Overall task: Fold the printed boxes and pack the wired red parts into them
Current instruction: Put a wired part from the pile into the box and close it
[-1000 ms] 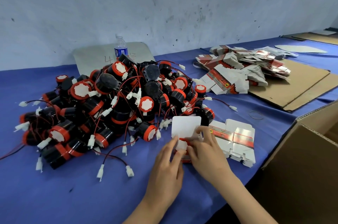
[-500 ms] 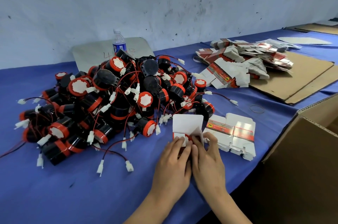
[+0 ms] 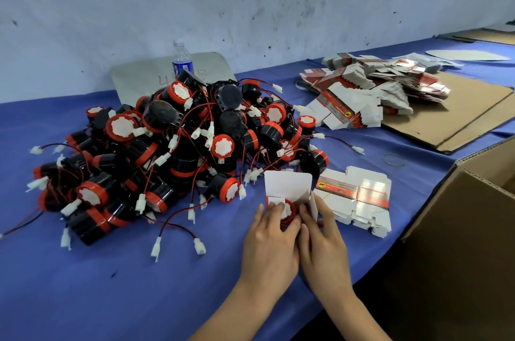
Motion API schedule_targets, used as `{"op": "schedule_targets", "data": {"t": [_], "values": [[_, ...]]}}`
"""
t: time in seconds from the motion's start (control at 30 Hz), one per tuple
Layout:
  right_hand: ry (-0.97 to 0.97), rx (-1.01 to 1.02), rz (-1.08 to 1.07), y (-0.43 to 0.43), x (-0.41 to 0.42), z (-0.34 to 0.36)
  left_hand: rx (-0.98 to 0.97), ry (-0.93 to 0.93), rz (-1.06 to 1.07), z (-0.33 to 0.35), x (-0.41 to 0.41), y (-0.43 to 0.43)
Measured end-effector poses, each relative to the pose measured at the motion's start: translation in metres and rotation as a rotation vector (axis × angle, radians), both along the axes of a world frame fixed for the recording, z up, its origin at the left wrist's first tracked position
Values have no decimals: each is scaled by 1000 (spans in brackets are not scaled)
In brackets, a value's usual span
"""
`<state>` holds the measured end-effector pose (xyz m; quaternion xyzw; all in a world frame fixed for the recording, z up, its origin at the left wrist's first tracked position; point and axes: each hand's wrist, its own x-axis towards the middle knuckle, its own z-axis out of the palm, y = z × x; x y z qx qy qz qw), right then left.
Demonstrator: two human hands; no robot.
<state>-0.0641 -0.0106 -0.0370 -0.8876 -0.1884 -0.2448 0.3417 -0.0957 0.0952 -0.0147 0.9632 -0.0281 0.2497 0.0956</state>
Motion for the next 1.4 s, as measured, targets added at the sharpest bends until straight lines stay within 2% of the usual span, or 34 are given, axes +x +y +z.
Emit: {"op": "schedule_targets", "data": {"t": [0.17, 0.33, 0.43, 0.53, 0.67, 0.77, 0.8, 0.87, 0.9, 1.0, 1.03, 1.07, 1.2, 1.3, 1.4], "values": [[-136, 77, 10, -7, -1, -14, 62, -15, 41, 3, 1, -6], [-172, 112, 89, -10, -4, -9, 75, -17, 41, 4, 2, -7], [-118, 141, 93, -11, -6, -5, -21, -50, 16, 3, 1, -4], [40, 130, 14, -12, -6, -9, -165, -68, 16, 1, 2, 2], [119, 61, 31, -18, -1, -3, -66, -48, -20, -9, 0, 0], [232, 356, 101, -20, 12, 30, -110, -7, -10, -9, 1, -3], [216, 460, 77, -20, 19, 42, -142, -10, -13, -8, 2, -2], [173, 553, 45, -19, 36, 67, -186, -40, -29, -7, 3, -1], [238, 558, 90, -16, 47, 78, -195, -58, -35, -7, 3, -1], [666, 422, 320, -4, 70, 94, -209, -83, -41, -9, 3, 0], [699, 319, 359, -1, 71, 94, -215, -86, -46, -9, 2, 1], [685, 250, 389, 2, 69, 92, -221, -86, -55, -10, 1, 2], [581, 177, 479, -5, 67, 73, -243, -70, -74, -10, 3, 3], [475, 133, 445, -5, 63, 68, -295, -58, -89, -13, 5, 5], [370, 171, 403, -2, 49, 52, -437, -69, -124, -18, 4, 10]]}}
